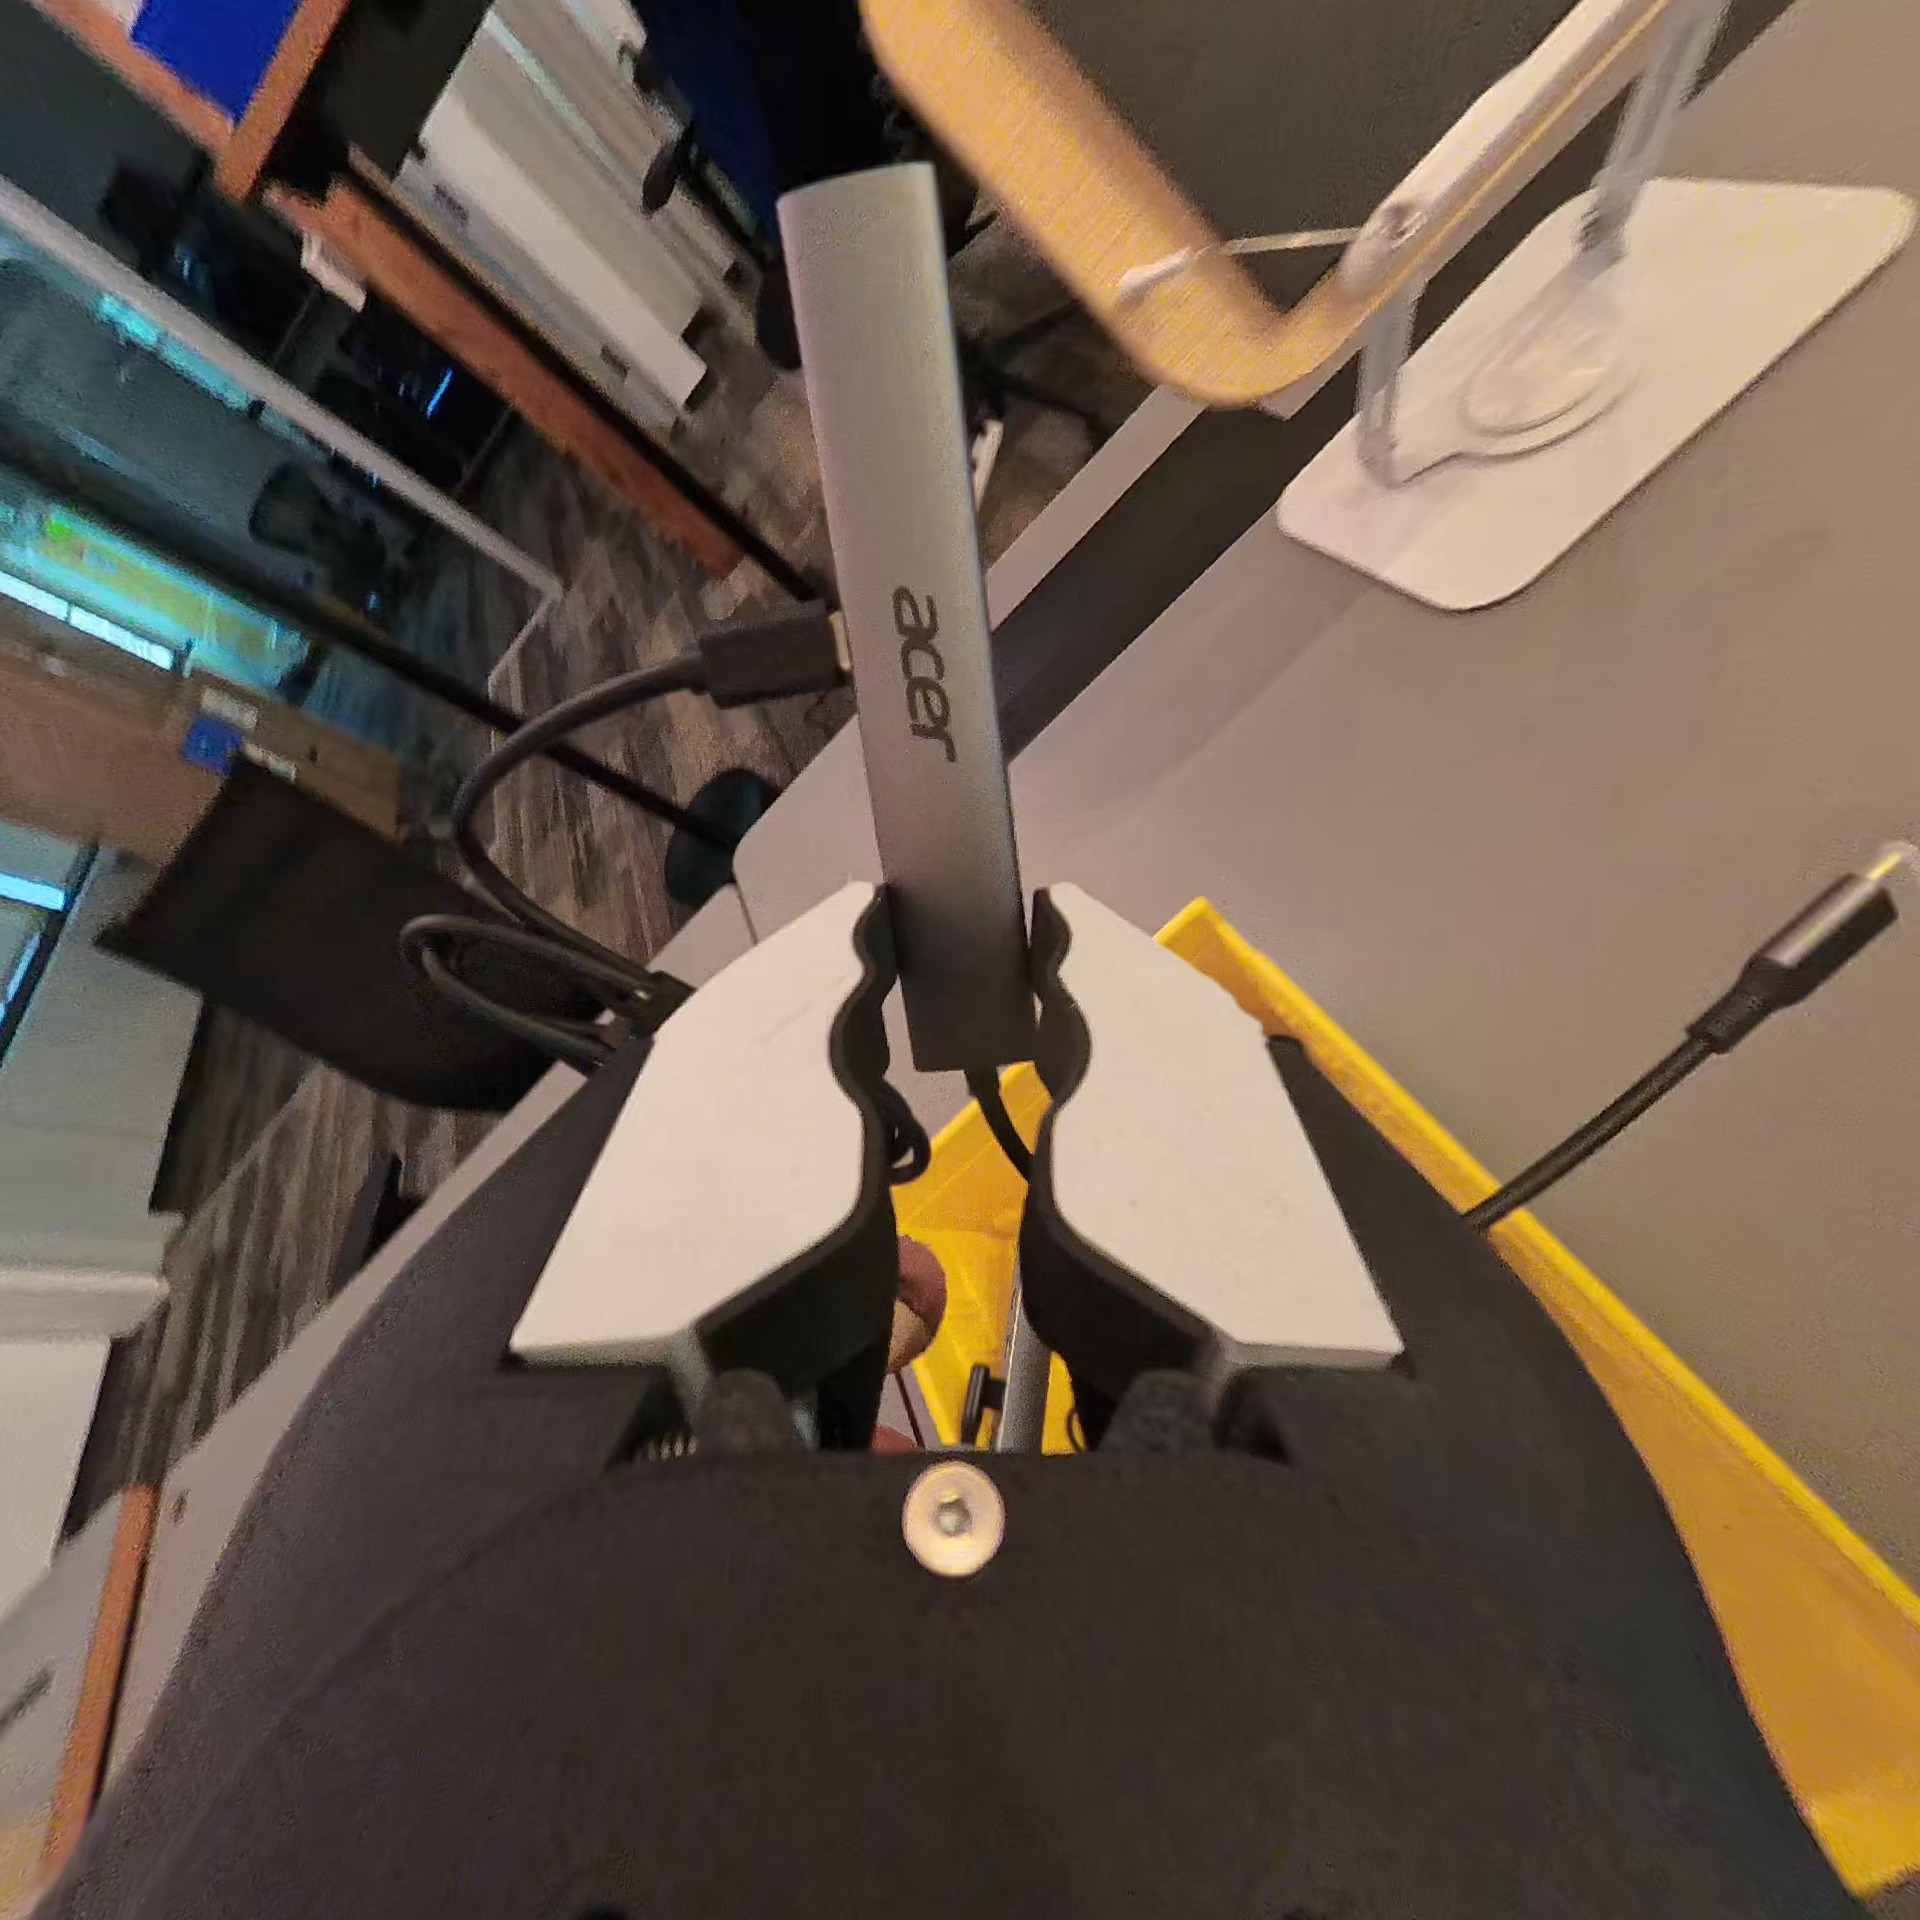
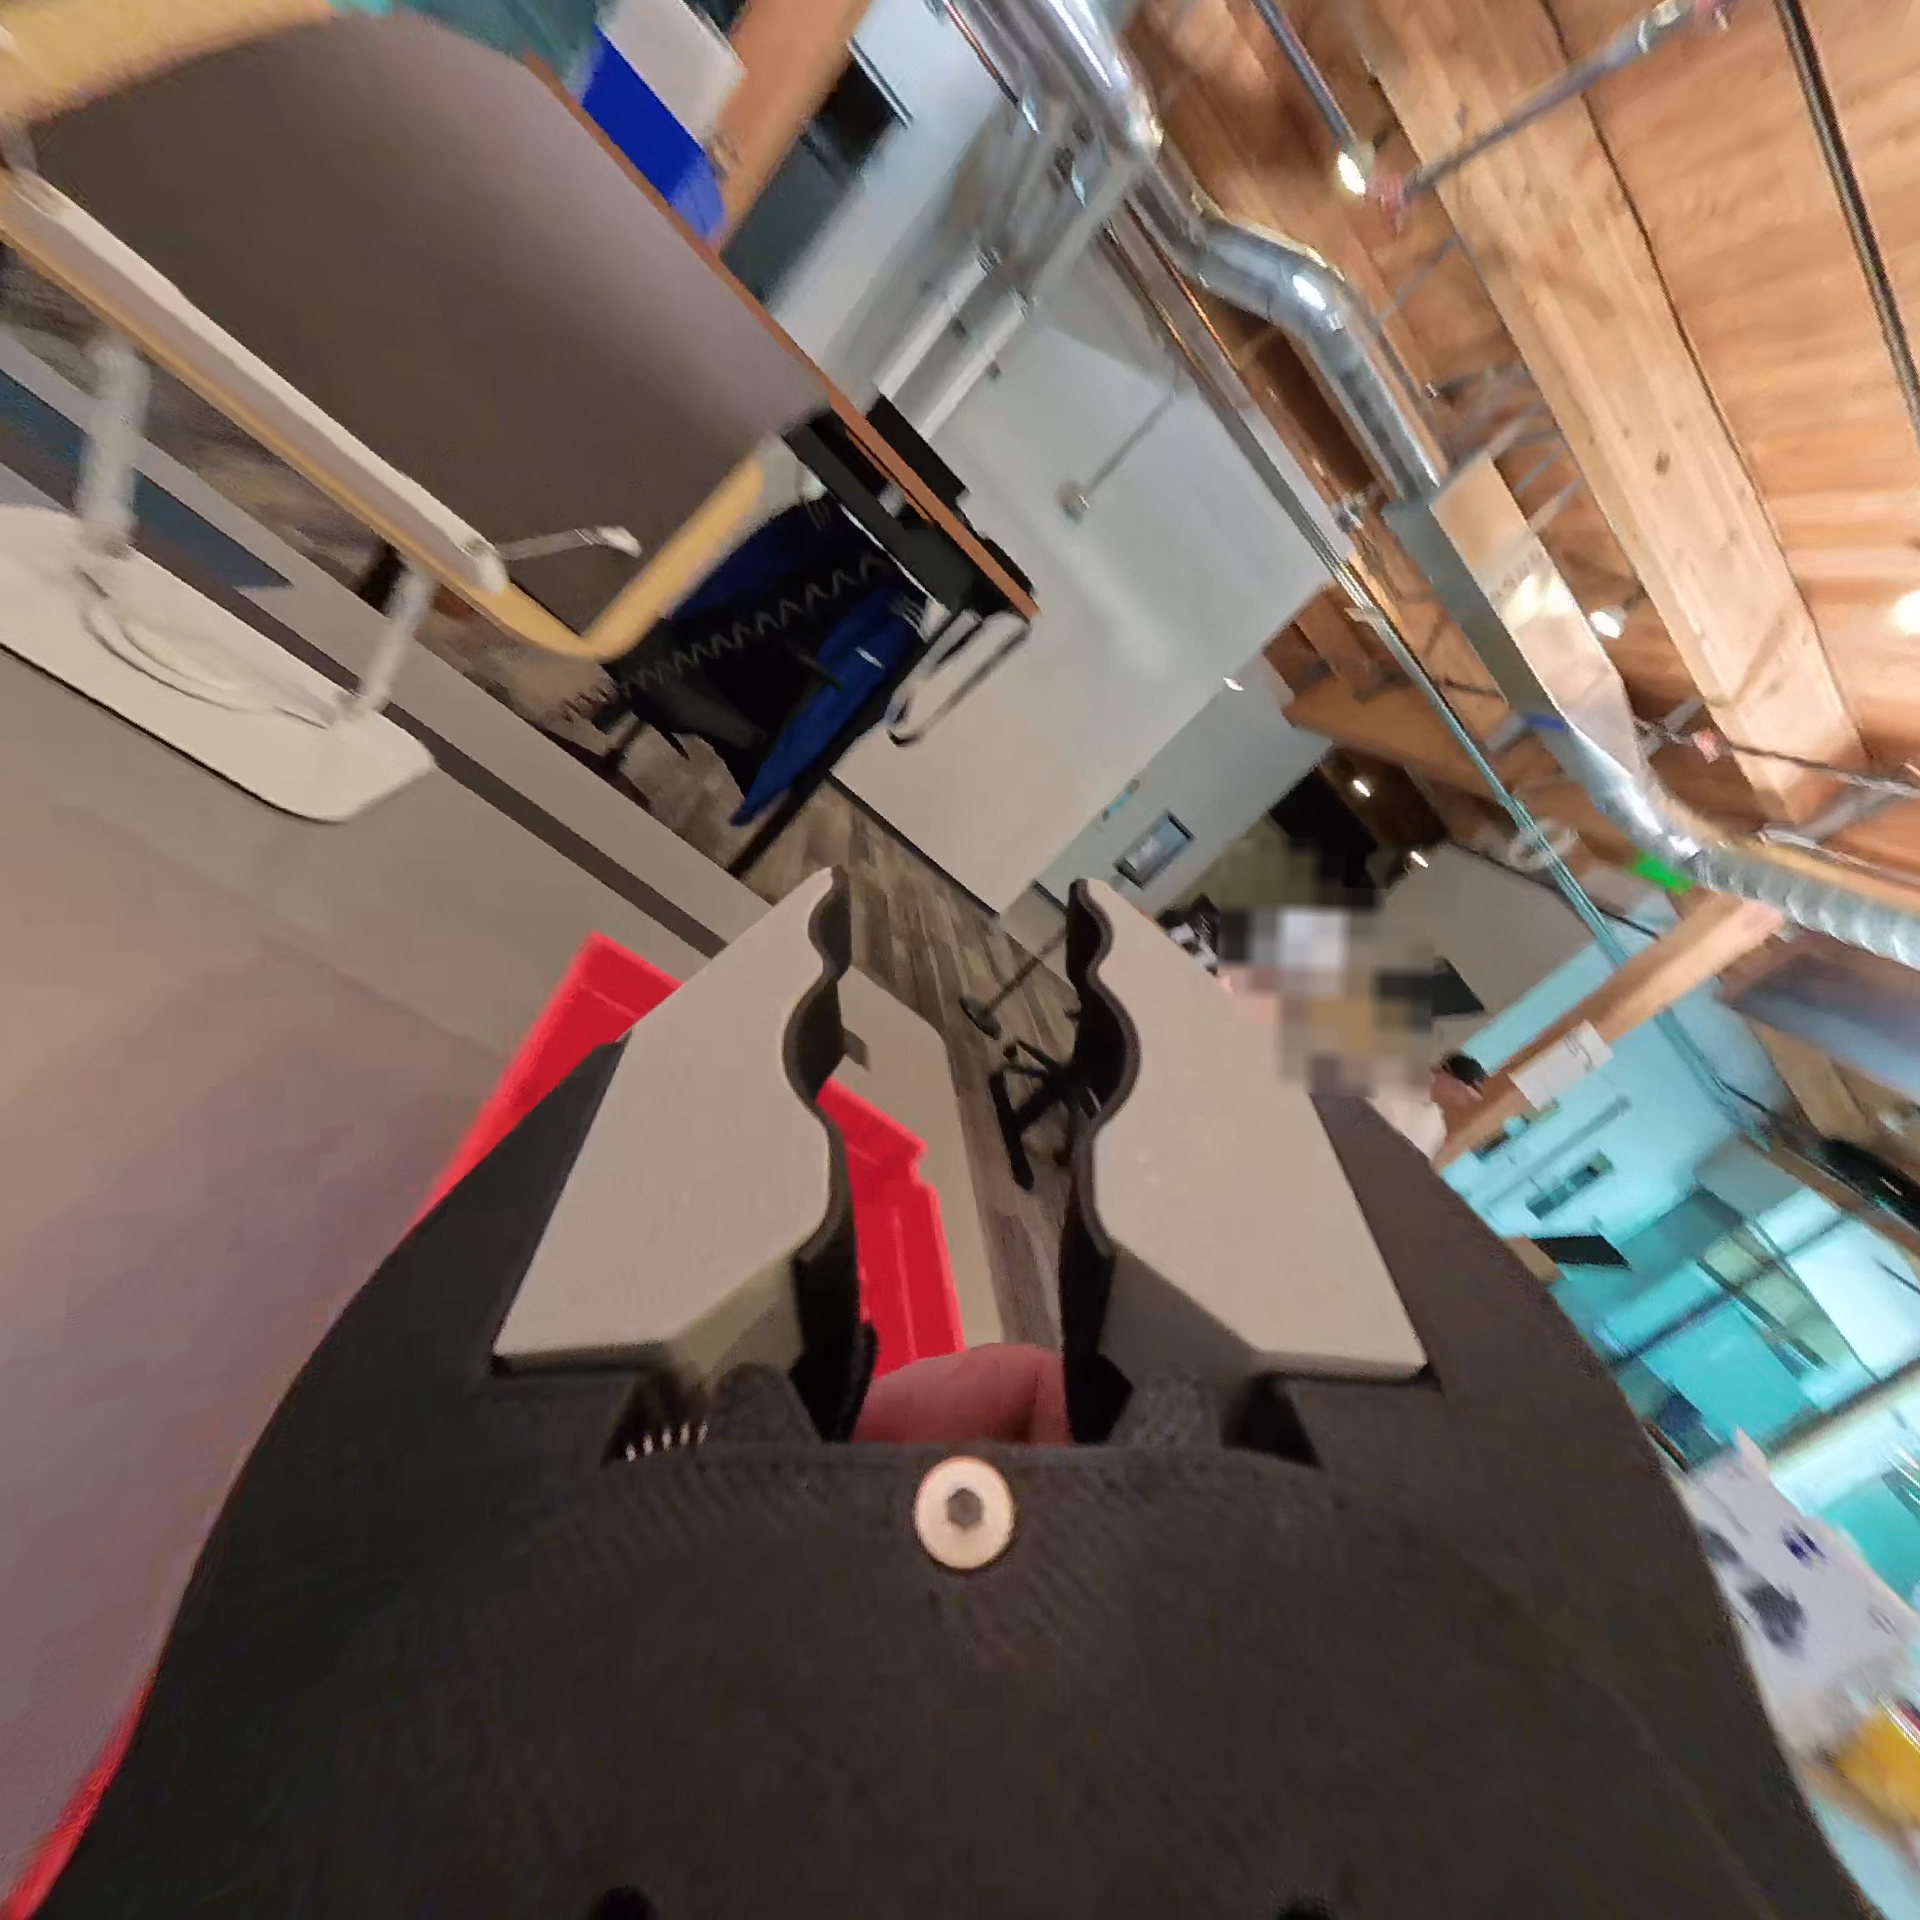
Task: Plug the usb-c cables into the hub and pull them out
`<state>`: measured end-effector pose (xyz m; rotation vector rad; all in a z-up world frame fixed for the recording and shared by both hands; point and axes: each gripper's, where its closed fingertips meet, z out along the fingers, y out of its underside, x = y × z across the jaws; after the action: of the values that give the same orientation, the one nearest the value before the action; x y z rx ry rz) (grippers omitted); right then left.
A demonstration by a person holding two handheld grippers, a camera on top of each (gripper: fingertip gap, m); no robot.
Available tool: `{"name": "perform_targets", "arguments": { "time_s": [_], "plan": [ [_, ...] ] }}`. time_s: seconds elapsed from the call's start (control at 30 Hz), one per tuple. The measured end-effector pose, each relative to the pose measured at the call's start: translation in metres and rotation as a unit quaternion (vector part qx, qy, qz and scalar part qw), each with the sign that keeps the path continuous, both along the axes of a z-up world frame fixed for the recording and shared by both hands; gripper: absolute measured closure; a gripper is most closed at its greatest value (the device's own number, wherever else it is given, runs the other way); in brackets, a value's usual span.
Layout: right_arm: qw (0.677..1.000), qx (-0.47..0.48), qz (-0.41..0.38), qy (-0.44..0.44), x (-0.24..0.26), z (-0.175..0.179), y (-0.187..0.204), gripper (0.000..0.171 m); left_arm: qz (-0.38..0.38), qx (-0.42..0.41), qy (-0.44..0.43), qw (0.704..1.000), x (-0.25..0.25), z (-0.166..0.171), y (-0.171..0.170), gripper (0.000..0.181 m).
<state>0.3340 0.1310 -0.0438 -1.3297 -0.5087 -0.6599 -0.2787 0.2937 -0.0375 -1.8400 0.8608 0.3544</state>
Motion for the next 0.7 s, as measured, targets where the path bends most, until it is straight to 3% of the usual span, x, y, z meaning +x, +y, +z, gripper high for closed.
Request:
{"name": "perform_targets", "arguments": {
  "time_s": [0.27, 0.37, 0.47, 0.7],
  "plan": [
    [0.978, -0.041, 0.202, -0.008, -0.138, 0.007, 0.022, 0.128, -0.237, -0.009, 0.023, 0.971, 0.15, 0.004, -0.039, 0.157],
    [0.97, -0.026, 0.233, -0.066, -0.176, 0.009, 0.034, 0.131, -0.323, -0.008, 0.083, 0.943, 0.2, -0.012, -0.055, 0.157],
    [0.958, -0.017, 0.246, -0.147, -0.2, 0.0, 0.056, 0.123, -0.419, -0.012, 0.139, 0.897, 0.24, -0.029, -0.081, 0.157],
    [0.889, 0.023, 0.387, -0.246, -0.264, -0.016, 0.051, 0.13, -0.537, -0.065, 0.2, 0.817, 0.276, -0.062, -0.122, 0.157]
  ]
}}
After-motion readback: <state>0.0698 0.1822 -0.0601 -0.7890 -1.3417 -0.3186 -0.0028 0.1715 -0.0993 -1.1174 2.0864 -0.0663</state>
